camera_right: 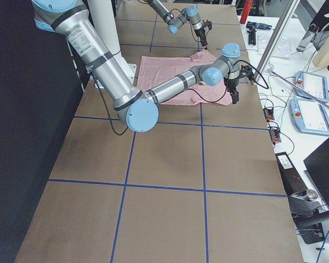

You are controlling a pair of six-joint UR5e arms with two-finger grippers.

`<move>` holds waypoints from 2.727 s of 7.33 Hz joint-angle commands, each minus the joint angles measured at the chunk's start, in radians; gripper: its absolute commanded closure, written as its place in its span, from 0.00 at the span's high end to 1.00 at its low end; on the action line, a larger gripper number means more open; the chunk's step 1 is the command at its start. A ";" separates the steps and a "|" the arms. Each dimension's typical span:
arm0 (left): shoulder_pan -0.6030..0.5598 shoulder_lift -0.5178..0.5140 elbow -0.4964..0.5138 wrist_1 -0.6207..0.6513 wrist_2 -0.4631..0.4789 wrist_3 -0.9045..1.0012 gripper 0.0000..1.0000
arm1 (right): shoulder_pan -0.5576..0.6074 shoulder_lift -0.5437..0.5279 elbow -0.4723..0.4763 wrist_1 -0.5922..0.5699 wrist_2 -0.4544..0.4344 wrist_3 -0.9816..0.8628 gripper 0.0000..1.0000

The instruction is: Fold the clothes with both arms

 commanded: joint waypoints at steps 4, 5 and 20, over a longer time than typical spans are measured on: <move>0.023 -0.003 0.007 0.002 0.000 0.003 0.59 | 0.000 -0.001 0.000 0.000 -0.001 -0.002 1.00; 0.024 -0.005 0.007 0.002 0.000 0.003 0.59 | 0.000 -0.001 0.000 0.000 -0.002 -0.002 1.00; 0.078 -0.350 -0.121 0.653 0.011 -0.137 0.00 | -0.002 0.000 0.000 0.000 -0.002 0.008 1.00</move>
